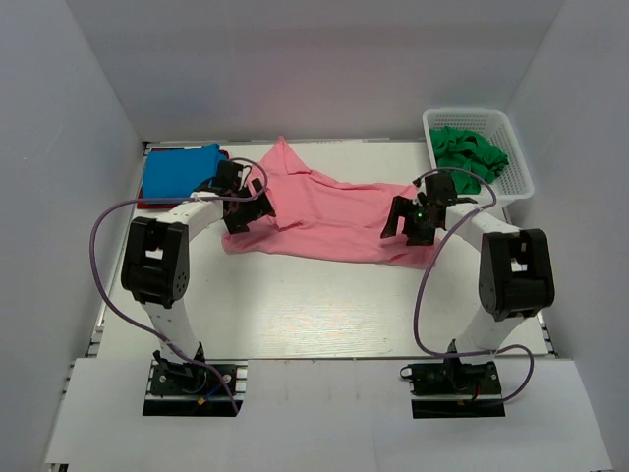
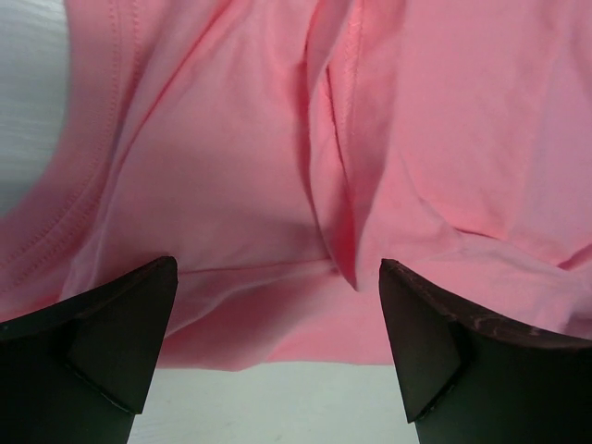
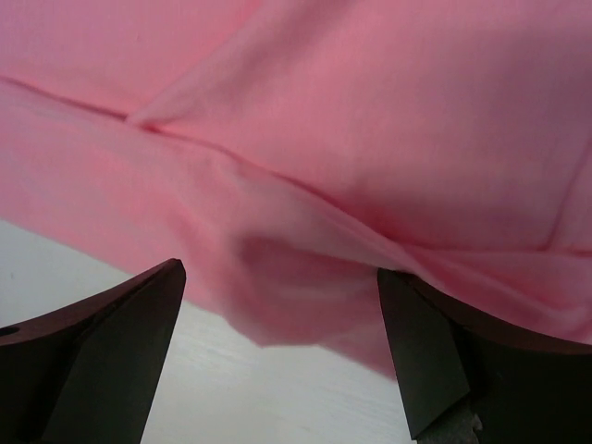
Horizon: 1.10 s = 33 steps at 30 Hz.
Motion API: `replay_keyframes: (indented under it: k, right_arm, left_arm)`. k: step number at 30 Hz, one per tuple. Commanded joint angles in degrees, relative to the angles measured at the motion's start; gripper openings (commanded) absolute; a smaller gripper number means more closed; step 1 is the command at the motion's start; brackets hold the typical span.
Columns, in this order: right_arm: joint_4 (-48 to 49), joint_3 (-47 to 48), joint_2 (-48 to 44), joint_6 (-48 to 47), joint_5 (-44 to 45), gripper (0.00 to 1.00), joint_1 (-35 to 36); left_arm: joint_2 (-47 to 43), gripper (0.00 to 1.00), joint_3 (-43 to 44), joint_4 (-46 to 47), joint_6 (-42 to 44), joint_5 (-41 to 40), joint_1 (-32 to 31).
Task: Fold and stack the t-shirts
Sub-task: Fold the flattened tshirt in 1/3 of the way
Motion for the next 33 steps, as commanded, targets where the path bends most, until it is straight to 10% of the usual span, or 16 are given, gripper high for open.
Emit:
replay_keyframes:
  k: [1, 19, 33]
  right_arm:
    - [3.9, 4.2, 3.1, 0.3, 3.0, 0.90, 0.0]
    - [0.5, 18.0, 7.1, -5.8, 6.8, 0.90, -0.1]
    - [3.3, -9.1, -16.1, 1.7, 6.6, 0.90, -0.3]
  left_arm:
    - [-1.2, 1.00, -0.7, 0.4, 1.4, -3.4, 0.4]
    - [-0.4, 1.00, -0.1, -3.9, 3.1, -9.6, 0.4]
    - [-1.7, 1.00, -0.2, -1.9, 1.9, -7.5, 0.4]
